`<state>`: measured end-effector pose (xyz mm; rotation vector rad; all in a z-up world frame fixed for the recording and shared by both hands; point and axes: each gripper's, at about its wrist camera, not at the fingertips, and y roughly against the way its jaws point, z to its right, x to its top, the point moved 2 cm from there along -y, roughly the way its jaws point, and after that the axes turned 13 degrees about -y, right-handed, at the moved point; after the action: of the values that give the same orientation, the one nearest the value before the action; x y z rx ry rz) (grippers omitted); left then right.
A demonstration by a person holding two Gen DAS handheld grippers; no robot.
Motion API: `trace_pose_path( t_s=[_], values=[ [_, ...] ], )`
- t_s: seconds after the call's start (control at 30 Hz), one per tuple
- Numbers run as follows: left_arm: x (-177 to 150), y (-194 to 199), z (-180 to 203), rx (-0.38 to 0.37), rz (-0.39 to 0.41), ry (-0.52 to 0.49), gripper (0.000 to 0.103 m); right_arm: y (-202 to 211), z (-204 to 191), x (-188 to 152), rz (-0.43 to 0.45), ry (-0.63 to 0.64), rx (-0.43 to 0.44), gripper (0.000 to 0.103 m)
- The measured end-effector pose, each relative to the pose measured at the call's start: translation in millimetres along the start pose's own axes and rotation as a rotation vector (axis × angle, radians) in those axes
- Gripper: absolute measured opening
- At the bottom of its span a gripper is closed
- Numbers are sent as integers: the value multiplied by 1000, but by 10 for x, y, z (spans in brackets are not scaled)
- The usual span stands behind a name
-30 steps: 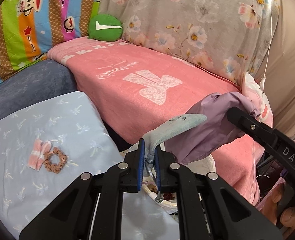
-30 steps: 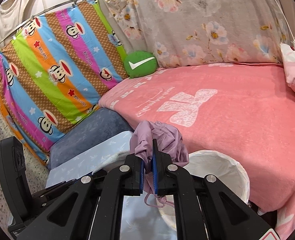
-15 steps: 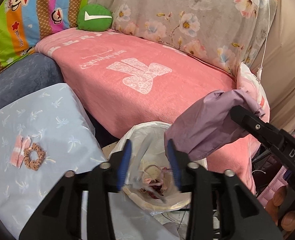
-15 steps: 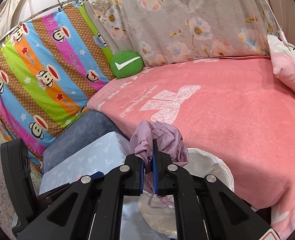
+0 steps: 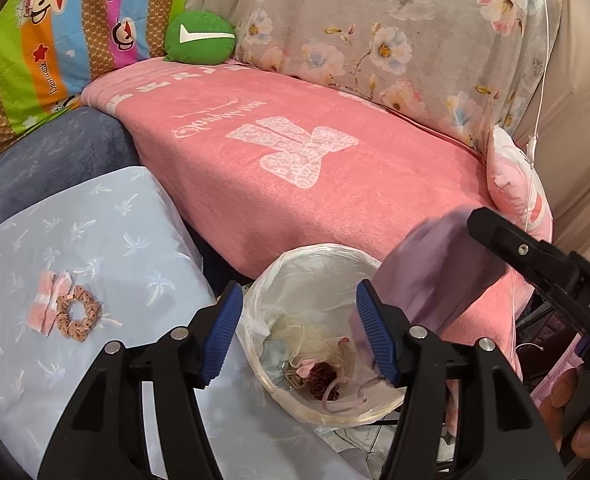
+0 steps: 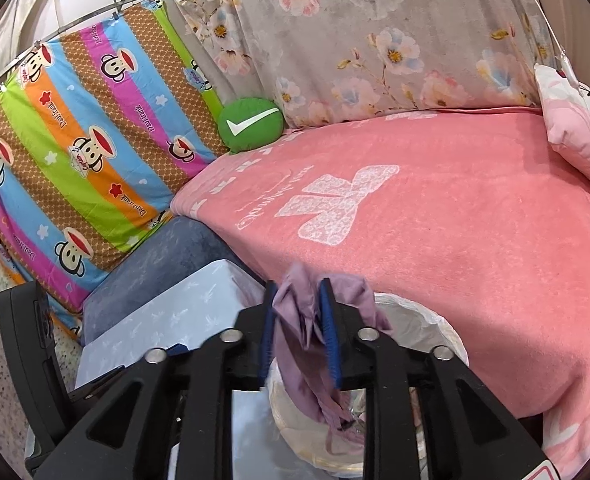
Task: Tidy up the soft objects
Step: 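Open both tools over the bin to drop the lilac bag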
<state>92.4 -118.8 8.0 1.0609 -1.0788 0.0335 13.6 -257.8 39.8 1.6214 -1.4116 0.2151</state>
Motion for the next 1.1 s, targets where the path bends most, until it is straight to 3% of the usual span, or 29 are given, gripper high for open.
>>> trace_pose_path(
  t_s=[1.1],
  values=[
    [-155, 181, -427, 59, 13, 88, 60, -202, -461, -306, -80, 83, 46, 34]
  ],
)
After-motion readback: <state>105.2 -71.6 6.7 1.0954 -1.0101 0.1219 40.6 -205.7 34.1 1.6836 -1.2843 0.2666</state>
